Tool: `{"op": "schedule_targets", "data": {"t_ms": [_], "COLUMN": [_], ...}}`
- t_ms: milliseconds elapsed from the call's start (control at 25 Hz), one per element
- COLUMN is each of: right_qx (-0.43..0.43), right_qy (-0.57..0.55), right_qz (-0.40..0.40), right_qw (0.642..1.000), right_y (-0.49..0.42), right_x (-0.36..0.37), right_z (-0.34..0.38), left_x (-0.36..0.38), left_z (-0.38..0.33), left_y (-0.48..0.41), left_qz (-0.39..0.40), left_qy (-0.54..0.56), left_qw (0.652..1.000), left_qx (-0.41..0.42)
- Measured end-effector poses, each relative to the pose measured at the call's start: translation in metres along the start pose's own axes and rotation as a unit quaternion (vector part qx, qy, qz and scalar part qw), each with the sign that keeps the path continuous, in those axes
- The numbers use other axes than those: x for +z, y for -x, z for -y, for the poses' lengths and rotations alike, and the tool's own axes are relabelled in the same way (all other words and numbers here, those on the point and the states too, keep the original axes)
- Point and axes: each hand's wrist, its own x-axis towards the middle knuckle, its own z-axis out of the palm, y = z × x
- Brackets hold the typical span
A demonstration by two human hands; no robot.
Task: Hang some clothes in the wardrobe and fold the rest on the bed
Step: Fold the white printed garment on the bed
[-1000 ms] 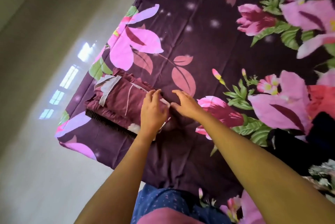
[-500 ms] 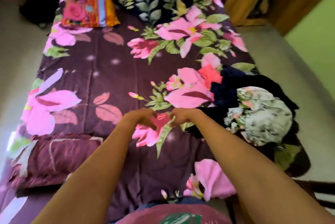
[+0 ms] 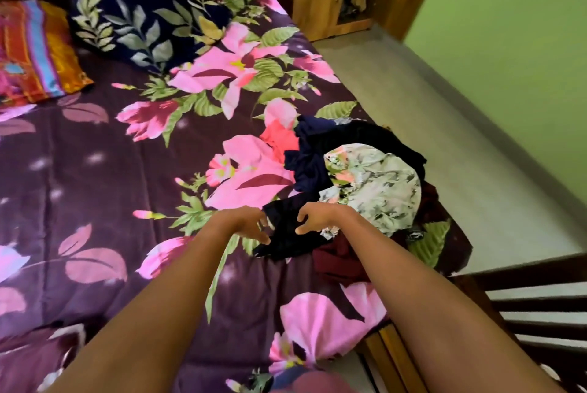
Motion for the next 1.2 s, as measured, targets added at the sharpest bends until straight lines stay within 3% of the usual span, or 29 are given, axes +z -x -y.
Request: {"op": "schedule_targets", "data": {"t_ms": [560,920,1200], "right_qx": [0.075,0.076,0.127], "right_qy": [-0.06,0.073,0.09], "right_qz": [-0.115,-0.292,-0.312], "right_qw": [0.989,0.951,0.937], "right_y": [-0.061,-0.097,-0.118], "right_x": [-0.031,-0.019,-0.019], "right_z": [-0.162,-0.184,-0.205], "left_x": [-0.041,-0.041,-0.037], "left_z": [-0.1,-0.1,-0.092], "left_y": [-0.145,-0.185,-0.195], "left_qz": [0.042,0.024,-0.01], "left_qy": [-0.017,0.007,0.067], "left_qw": [0.998,0.998,0.996], "left_qx": [0.041,0.051,0.052]}}
